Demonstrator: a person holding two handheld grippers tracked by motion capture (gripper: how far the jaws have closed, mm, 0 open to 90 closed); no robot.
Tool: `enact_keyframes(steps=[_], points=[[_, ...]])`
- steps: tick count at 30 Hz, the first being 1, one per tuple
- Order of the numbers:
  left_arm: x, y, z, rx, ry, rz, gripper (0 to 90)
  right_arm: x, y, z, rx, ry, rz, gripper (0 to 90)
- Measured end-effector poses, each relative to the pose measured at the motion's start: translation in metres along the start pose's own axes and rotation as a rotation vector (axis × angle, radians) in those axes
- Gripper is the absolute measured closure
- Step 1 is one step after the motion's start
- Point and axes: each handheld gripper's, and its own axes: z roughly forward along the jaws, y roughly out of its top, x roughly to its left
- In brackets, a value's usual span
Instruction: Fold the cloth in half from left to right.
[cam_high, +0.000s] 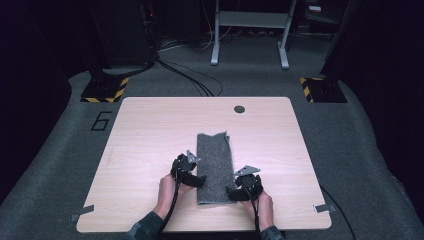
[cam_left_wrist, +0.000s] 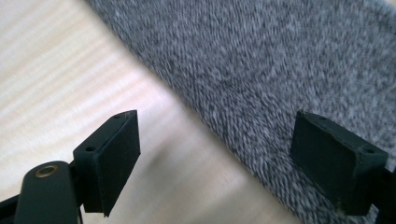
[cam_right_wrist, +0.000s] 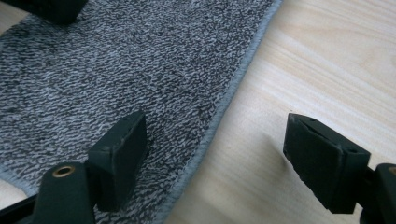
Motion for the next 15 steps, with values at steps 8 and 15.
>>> enact_keyframes(steps=[8,15], points=[[-0.009,-0.014,-0.006,-0.006,-0.003,0.005,15.7,0.007,-0.008,-0.006,0.002,0.022,0.001,22.0],[-0.008,-0.020,-0.014,-0.021,-0.031,-0.017,15.3,0.009,-0.013,-0.012,0.005,0.070,0.016,21.9]])
